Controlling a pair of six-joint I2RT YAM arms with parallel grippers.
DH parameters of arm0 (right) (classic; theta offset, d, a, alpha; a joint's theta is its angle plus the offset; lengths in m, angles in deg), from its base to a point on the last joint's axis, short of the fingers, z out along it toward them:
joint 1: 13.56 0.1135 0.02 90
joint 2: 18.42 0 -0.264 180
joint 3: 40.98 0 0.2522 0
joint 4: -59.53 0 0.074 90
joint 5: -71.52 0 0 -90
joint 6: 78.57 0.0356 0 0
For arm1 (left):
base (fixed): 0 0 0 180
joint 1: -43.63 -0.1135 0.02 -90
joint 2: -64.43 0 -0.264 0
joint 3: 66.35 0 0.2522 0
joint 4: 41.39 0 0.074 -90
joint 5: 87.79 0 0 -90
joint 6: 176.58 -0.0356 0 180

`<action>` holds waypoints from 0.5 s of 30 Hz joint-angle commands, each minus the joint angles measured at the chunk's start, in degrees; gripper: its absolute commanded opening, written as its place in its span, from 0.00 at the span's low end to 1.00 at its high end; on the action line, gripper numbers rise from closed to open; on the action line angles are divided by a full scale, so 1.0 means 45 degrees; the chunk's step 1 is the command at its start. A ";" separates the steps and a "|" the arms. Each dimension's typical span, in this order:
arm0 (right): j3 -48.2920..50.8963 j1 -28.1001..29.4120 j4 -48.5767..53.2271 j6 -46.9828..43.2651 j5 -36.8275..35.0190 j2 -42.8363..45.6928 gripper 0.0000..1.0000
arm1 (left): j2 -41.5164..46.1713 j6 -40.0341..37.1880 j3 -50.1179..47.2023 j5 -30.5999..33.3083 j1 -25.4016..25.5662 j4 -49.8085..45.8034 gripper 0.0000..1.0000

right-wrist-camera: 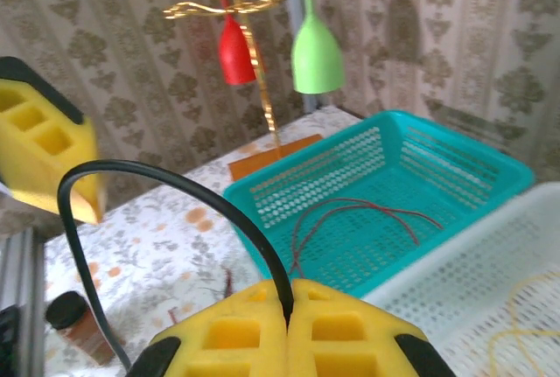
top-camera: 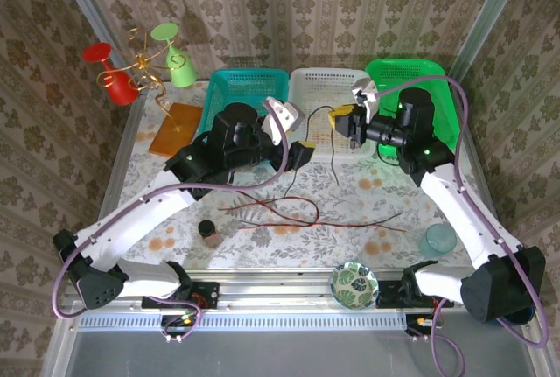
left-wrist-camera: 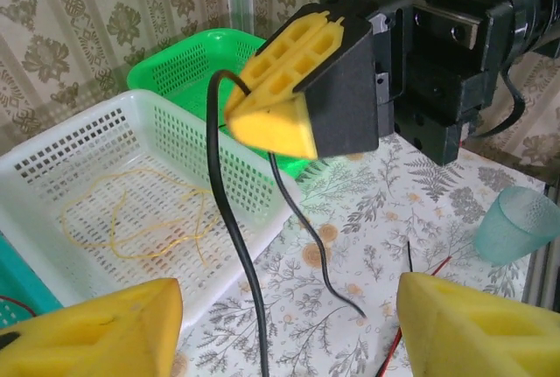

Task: Untangle the cables

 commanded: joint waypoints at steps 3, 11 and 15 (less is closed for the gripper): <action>-0.0403 -0.0982 0.0647 0.0068 -0.2457 0.0680 0.00 | 0.0839 -0.0011 -0.0752 0.0737 -0.0224 0.0879 0.71; -0.0487 -0.3569 -0.0217 0.2773 -0.6862 0.0503 0.00 | 0.1361 0.0091 -0.1463 0.0889 -0.0424 0.0971 0.72; -0.0795 -0.4884 -0.1046 0.3869 -0.7132 -0.0194 0.00 | 0.1483 0.0148 -0.1632 0.0899 -0.0463 0.0999 0.72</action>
